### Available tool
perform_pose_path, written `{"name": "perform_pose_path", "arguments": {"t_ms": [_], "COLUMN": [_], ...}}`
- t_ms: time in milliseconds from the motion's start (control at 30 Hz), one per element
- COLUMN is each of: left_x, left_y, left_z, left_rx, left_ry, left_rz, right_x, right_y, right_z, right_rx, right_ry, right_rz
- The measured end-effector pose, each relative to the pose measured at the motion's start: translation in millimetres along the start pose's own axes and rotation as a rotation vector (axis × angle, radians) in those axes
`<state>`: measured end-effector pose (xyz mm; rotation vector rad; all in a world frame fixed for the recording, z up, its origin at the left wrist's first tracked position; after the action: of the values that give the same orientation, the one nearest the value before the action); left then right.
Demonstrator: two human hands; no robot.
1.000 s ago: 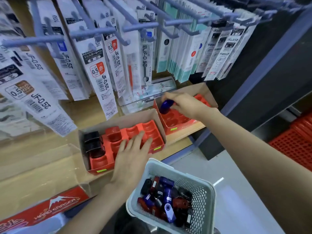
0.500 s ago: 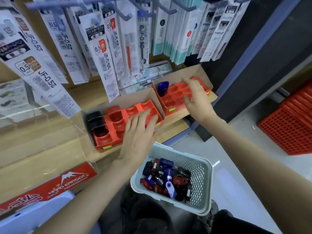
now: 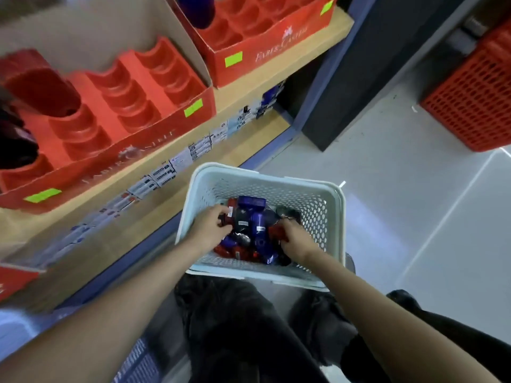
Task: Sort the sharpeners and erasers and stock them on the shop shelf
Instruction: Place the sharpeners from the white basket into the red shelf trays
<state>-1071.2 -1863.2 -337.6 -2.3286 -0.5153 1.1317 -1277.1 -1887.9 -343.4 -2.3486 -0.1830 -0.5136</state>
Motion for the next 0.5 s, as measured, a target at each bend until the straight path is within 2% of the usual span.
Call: {"name": "perform_pose_path", "arguments": {"t_ms": [100, 167, 233, 300, 367, 433, 500], "left_x": [2, 5, 10, 11, 9, 9, 9], "left_y": [16, 21, 23, 25, 27, 27, 27], "left_z": [15, 28, 39, 43, 43, 43, 43], "left_rx": [-0.002, 0.057, 0.093, 0.043, -0.009, -0.018, -0.032], "left_ry": [0.15, 0.177, 0.22, 0.276, 0.275, 0.195, 0.002], "left_rz": [0.031, 0.044, 0.06, 0.067, 0.075, 0.043, -0.056], "right_x": [-11, -12, -13, -17, -22, -24, -21], "right_y": [30, 41, 45, 46, 43, 37, 29], "right_z": [16, 18, 21, 27, 27, 22, 13], "right_rx": [0.0, -0.048, -0.093, -0.12, -0.153, -0.177, -0.173], "right_ry": [-0.259, -0.406, -0.472, -0.425, -0.182, 0.309, 0.791], "right_rz": [-0.093, -0.139, -0.145, -0.12, -0.054, 0.081, 0.201]}}
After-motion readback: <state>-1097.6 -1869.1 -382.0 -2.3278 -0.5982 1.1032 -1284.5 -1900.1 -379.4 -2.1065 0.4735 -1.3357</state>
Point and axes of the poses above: each hand's wrist, its own y-axis towards the middle knuckle, its own z-axis out of the palm, x = y × z, the point moved 2 cm from there along y, towards the middle knuckle, and after that the axes turned 2 degrees about -x, right-handed, at the moved point
